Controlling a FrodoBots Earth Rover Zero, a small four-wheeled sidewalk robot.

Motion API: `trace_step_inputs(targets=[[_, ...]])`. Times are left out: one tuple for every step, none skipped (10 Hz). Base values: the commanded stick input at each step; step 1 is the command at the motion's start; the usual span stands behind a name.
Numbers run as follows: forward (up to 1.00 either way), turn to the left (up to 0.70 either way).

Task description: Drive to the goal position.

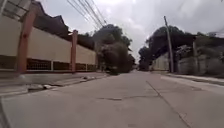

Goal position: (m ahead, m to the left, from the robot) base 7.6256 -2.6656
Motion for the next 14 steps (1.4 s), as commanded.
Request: trace_step_inputs(targets=[[1.00,0.00],[1.00,0.00],[1.00,0.00],[1.00,0.00],[1.00,0.00],[1.00,0.00],[1.00,-0.02],[1.00,-0.07],[1.00,-0.21],[1.00,-0.23],[1.00,-0.23],[1.00,-0.23],[1.00,-0.23],[1.00,-0.23]])
